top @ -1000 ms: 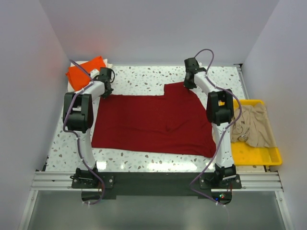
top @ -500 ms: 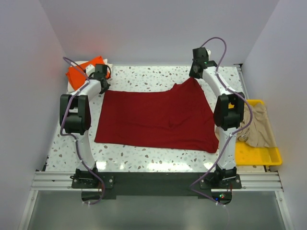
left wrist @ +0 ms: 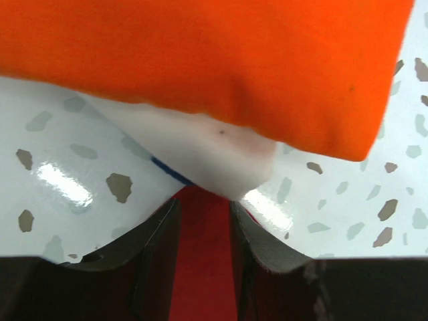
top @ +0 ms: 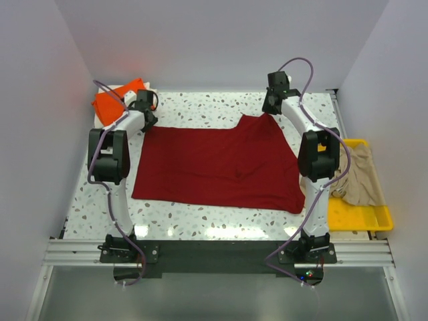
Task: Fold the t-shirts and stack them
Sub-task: Fold the tshirt
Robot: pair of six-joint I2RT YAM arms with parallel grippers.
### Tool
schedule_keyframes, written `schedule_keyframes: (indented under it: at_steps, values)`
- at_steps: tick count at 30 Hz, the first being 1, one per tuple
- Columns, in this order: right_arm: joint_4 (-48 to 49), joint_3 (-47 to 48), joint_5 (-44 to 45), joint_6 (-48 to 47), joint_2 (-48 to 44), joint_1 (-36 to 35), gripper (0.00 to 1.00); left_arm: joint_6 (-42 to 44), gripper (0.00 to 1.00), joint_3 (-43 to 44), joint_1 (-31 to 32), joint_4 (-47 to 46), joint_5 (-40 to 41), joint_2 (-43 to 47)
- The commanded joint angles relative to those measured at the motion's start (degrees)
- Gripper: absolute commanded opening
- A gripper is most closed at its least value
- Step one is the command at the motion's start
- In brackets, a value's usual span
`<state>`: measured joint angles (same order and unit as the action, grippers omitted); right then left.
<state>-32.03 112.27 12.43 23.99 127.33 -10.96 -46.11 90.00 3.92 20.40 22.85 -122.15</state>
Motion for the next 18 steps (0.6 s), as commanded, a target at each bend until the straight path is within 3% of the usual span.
schedule_keyframes:
  at_steps: [1,7,18]
  values:
    - [2.7,-0.6,-0.6,-0.1,-0.5,0.2,0.02,-1.0,0.40,4.9,0.7,-1.1,1.0,-2.1]
    - [3.6,-1.9,-1.4,0.3,-0.2,0.6,0.02,-2.1,0.38,10.8,1.8,4.5,3.9,-6.7]
    - [4.2,-3.0,-2.0,0.4,-0.1,1.2,0.02,-3.6,0.36,13.2,2.1,9.0,6.2,-9.7]
